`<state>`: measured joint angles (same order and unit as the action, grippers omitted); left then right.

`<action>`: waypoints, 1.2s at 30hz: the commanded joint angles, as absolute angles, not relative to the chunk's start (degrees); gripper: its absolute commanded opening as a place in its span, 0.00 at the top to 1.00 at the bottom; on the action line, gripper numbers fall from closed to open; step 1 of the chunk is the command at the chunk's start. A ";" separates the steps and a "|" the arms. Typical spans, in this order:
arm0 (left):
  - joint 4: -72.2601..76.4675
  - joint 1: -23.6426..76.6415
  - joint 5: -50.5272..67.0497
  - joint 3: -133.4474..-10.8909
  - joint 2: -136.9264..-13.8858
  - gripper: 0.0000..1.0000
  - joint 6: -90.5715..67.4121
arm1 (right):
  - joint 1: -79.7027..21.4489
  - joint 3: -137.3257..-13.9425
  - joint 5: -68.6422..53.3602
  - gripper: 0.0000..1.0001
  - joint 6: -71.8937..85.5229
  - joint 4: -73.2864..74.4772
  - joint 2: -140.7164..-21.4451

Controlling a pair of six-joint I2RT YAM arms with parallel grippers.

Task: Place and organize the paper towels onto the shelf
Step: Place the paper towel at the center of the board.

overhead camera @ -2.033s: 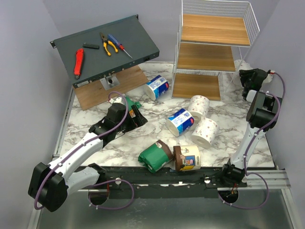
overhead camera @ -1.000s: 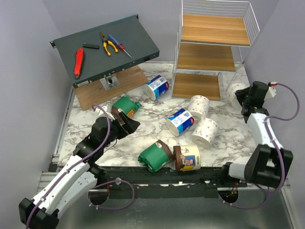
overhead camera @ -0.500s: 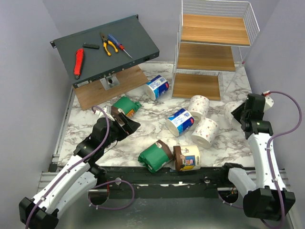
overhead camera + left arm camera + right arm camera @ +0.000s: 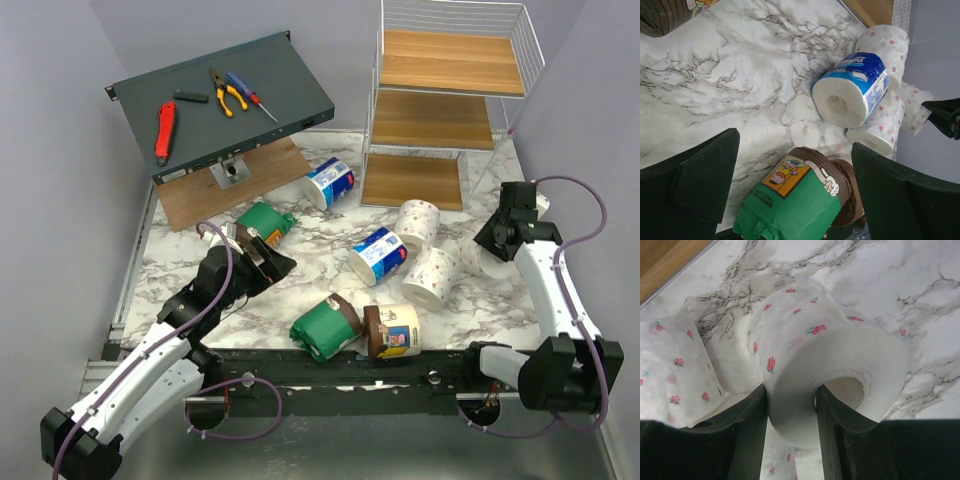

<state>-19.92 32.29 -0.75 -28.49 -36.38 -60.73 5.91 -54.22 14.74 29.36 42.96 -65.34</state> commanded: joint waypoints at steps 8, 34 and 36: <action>-20.67 32.72 -1.37 -30.52 -40.24 0.02 -58.72 | 2.20 -60.46 18.87 0.50 28.48 38.03 -75.46; -22.99 32.79 -2.22 -30.60 -39.80 0.02 -58.50 | 5.72 -60.68 24.21 0.13 40.25 43.45 -65.12; -23.77 32.78 -2.20 -31.08 -40.14 0.02 -59.26 | 7.43 -59.67 23.12 0.13 41.35 43.16 -64.81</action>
<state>-21.71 32.40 -1.34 -28.77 -39.68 -58.26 4.60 -62.02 22.02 37.15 41.19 -64.88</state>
